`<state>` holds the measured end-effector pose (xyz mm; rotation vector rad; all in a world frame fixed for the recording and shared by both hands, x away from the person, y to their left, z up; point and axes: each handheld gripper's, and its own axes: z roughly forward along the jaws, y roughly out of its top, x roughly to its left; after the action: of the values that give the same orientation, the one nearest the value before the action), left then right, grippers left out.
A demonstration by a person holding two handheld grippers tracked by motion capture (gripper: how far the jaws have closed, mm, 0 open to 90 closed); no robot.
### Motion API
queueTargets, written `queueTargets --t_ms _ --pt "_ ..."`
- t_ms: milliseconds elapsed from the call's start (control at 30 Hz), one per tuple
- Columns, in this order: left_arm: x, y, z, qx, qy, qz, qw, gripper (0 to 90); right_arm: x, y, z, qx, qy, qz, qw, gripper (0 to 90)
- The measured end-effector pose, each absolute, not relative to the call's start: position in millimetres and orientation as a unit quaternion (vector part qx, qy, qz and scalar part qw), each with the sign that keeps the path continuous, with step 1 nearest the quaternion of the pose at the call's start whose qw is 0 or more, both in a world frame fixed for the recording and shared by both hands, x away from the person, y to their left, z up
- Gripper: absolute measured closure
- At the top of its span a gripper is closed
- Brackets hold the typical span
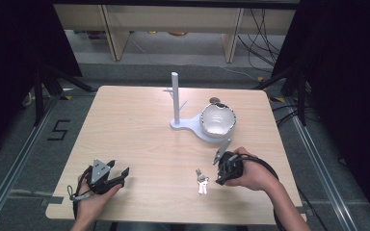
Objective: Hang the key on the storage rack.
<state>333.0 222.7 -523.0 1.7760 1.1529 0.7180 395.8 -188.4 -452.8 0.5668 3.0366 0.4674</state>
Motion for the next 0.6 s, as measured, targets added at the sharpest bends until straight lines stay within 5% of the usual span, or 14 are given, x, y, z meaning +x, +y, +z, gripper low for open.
queueTargets --t_ms 600 --pt "332 221 -523 0.720 0.457 0.293 0.433 36.1 412 -160 -468 0.127 0.985 0.120 0.007 75.9"
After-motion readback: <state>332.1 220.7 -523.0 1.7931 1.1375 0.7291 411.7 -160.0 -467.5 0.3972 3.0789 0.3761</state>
